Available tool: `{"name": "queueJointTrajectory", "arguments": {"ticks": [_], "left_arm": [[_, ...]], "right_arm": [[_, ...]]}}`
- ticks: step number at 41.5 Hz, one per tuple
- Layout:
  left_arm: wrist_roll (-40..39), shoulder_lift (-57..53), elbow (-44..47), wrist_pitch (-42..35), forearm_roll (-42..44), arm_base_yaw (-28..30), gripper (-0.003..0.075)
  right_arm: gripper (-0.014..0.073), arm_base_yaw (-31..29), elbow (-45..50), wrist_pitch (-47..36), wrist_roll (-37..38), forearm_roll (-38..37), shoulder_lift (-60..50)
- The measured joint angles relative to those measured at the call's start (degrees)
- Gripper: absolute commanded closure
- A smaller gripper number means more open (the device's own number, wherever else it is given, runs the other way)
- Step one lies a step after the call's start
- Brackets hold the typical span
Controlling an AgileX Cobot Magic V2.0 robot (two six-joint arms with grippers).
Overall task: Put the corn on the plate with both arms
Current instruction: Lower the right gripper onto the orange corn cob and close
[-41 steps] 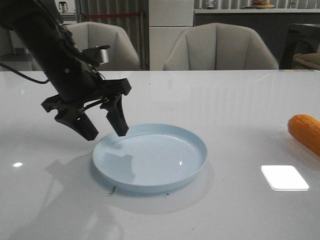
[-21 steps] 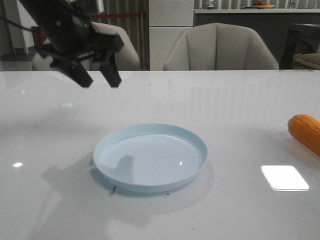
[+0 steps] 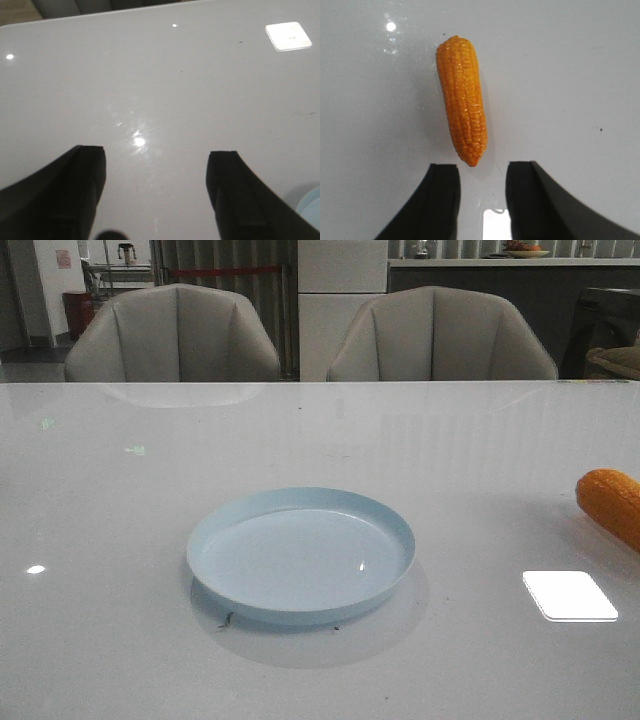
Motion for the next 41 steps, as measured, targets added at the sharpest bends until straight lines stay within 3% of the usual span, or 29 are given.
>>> {"name": "queueJointTrajectory", "arguments": {"ticks": [8, 17, 41], "left_arm": [[-0.35, -11.23, 16.81, -7.31, 0.18, 3.37, 0.0225], [-0.35, -20.61, 27.90, -9.98, 0.18, 3.61, 0.0225], [-0.35, -24.30, 31.44, -10.36, 0.18, 3.61, 0.0225]], "right_arm": [[0.0244, 0.00, 0.00, 0.00, 0.00, 0.00, 0.00], [0.0244, 0.00, 0.00, 0.00, 0.00, 0.00, 0.00], [0.0239, 0.00, -3.81, 2.28, -0.34, 0.00, 4.71]]}}
